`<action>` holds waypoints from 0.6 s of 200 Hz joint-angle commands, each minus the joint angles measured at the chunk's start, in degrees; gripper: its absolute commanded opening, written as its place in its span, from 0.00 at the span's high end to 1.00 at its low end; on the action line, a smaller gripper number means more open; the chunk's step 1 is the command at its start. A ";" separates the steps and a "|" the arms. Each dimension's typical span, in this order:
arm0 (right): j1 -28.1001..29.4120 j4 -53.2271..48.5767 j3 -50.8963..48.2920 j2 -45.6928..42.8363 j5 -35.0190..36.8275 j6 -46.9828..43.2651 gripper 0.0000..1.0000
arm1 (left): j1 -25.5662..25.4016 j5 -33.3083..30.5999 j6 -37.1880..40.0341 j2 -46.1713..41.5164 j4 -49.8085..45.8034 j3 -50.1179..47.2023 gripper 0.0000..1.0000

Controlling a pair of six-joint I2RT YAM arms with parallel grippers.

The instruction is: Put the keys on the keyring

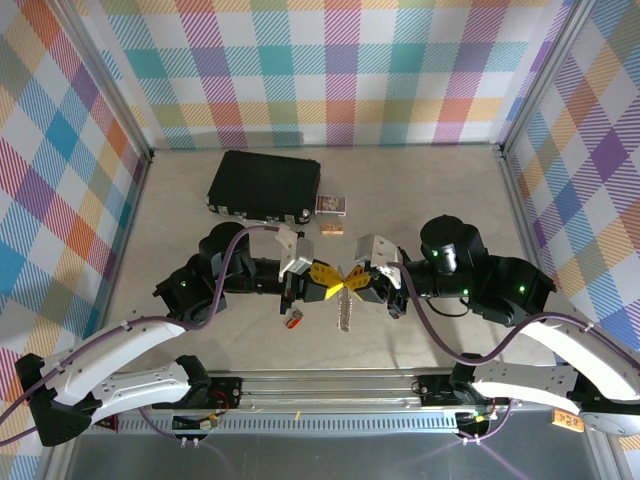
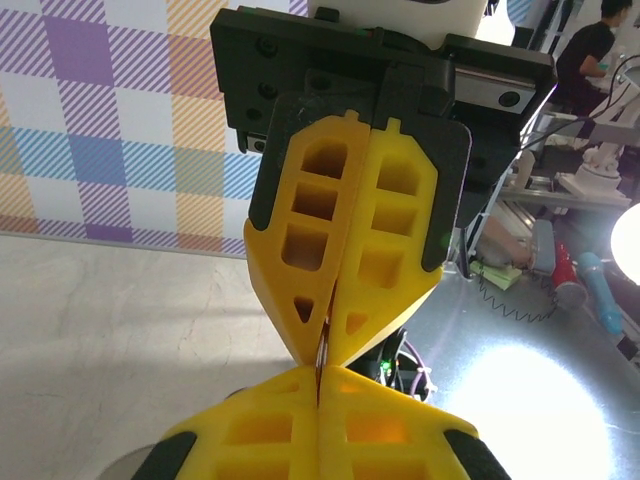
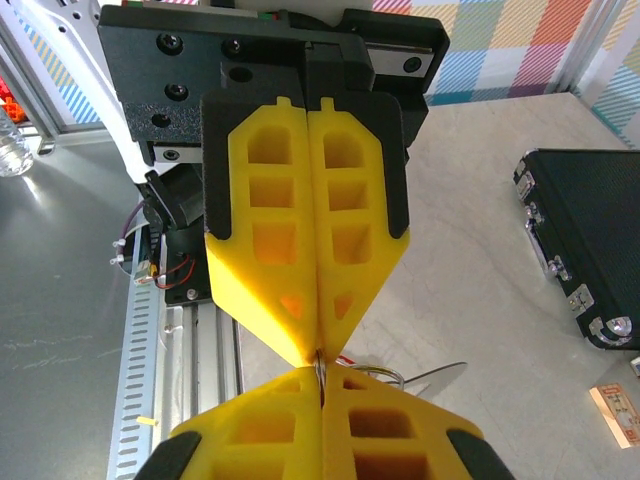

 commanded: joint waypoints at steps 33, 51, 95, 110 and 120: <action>0.49 5.23 -0.22 0.45 -4.32 0.25 1.00 | -0.22 -0.45 -1.87 -0.73 5.85 -2.03 1.00; 0.55 5.56 -0.21 0.16 -4.01 0.91 1.00 | -0.22 -1.40 -3.35 -1.93 9.48 -3.26 1.00; 0.56 11.67 -4.70 -5.47 -2.44 5.07 0.49 | -0.22 -2.42 -8.61 -3.82 20.58 -5.76 1.00; 0.52 14.54 -7.27 -8.44 -1.93 7.01 0.45 | -0.22 -2.16 -10.71 -3.86 24.75 -6.53 1.00; 0.56 16.22 -8.76 -9.92 -1.24 8.14 0.45 | -0.23 -1.77 -11.73 -3.72 26.82 -6.74 1.00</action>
